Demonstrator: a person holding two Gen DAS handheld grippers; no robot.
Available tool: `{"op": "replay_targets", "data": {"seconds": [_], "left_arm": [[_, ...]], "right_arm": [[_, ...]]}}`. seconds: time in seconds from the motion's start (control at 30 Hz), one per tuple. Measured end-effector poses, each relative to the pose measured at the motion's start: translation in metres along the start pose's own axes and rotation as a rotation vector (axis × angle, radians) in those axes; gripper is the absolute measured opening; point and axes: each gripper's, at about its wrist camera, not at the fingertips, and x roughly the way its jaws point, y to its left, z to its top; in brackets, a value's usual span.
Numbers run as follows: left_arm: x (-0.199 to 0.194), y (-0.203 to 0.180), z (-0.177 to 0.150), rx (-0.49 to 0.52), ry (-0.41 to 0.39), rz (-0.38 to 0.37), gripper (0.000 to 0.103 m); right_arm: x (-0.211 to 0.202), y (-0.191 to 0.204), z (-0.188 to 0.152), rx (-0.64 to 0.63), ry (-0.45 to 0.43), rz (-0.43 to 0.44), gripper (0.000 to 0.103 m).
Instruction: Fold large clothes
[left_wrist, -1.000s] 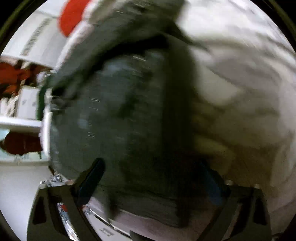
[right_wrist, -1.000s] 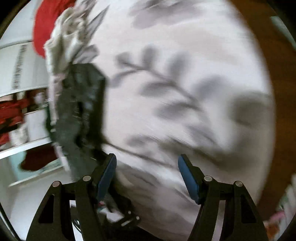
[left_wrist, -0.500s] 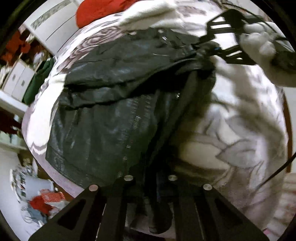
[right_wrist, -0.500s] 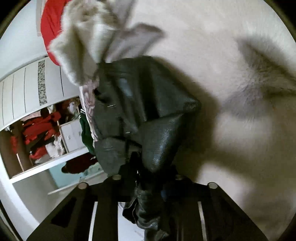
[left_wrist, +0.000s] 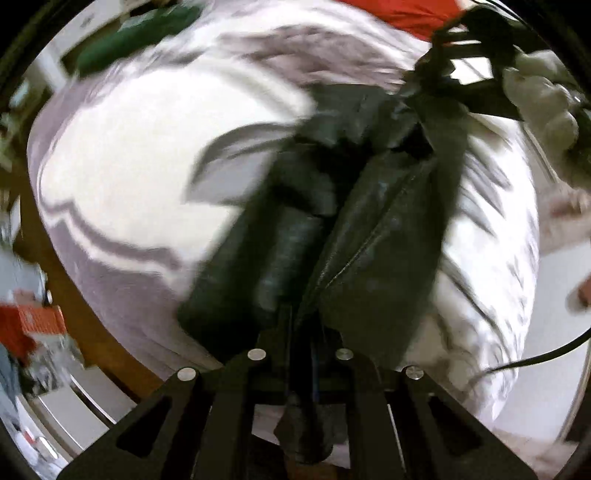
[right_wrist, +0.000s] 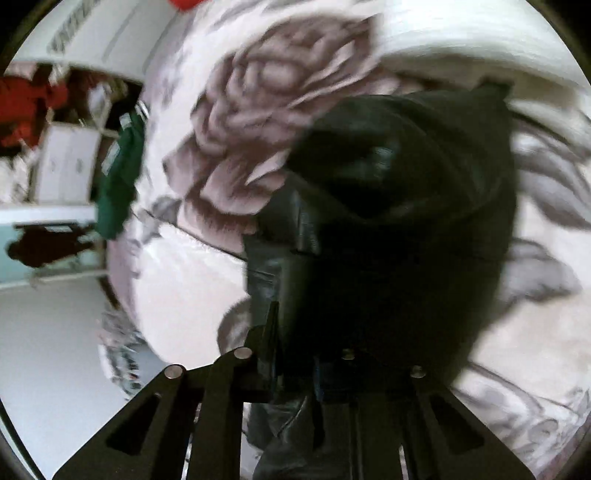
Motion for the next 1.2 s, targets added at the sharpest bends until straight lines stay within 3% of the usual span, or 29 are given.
{"op": "replay_targets", "data": {"seconds": [0.1,0.17,0.2,0.23,0.33,0.43,0.47,0.53,0.57,0.6,0.73,0.83,0.9,0.97,1.0,1.13,1.2], "left_arm": [[0.038,0.047,0.014,-0.043,0.059,-0.013,0.007],[0.067,0.072,0.019,-0.062,0.115,-0.069,0.009],[0.074,0.081,0.020,-0.078,0.139,-0.120,0.012],[0.074,0.088,0.021,-0.090,0.149,-0.164,0.012],[0.060,0.096,0.018,-0.105,0.164,-0.246,0.014],[0.036,0.101,0.014,-0.100,0.155,-0.263,0.020],[0.030,0.102,0.014,-0.094,0.148,-0.256,0.029],[0.020,0.102,0.020,-0.081,0.126,-0.228,0.058],[0.018,0.102,0.024,-0.071,0.111,-0.212,0.079],[0.017,0.103,0.029,-0.060,0.098,-0.198,0.085],[0.032,0.083,0.054,-0.014,0.081,-0.157,0.085],[0.041,0.072,0.069,0.014,0.067,-0.126,0.085],[0.043,0.065,0.079,0.024,0.063,-0.106,0.085],[0.045,0.057,0.086,0.019,0.053,-0.102,0.085],[0.044,0.056,0.088,0.018,0.047,-0.099,0.085],[0.049,0.044,0.109,-0.004,0.012,-0.082,0.085],[0.054,0.044,0.119,-0.016,0.001,-0.083,0.085]], "right_arm": [[0.065,0.041,0.008,-0.034,0.046,-0.079,0.012],[0.097,0.053,0.015,-0.022,0.090,-0.102,0.014],[0.104,0.054,0.017,-0.017,0.110,-0.086,0.024],[0.103,0.054,0.019,-0.004,0.124,-0.049,0.033],[0.069,0.044,0.020,0.027,0.124,0.161,0.041],[0.009,0.018,0.014,0.025,0.002,0.203,0.049],[-0.010,0.009,0.010,0.026,-0.039,0.166,0.049],[-0.024,-0.003,0.007,0.025,-0.073,0.099,0.049],[-0.021,-0.005,0.007,0.010,-0.059,0.071,0.049],[-0.011,-0.005,0.009,-0.017,-0.028,0.049,0.049],[0.069,0.007,0.033,-0.086,0.053,0.008,0.048],[0.134,0.002,0.055,-0.095,0.092,-0.094,0.049],[0.121,-0.002,0.059,-0.065,0.099,-0.041,0.049],[0.080,-0.013,0.054,-0.082,0.058,0.072,0.049],[0.061,-0.023,0.052,-0.078,0.025,0.087,0.050],[-0.015,-0.098,0.051,-0.005,-0.135,0.031,0.069],[-0.011,-0.131,0.060,0.046,-0.127,0.006,0.070]]}}
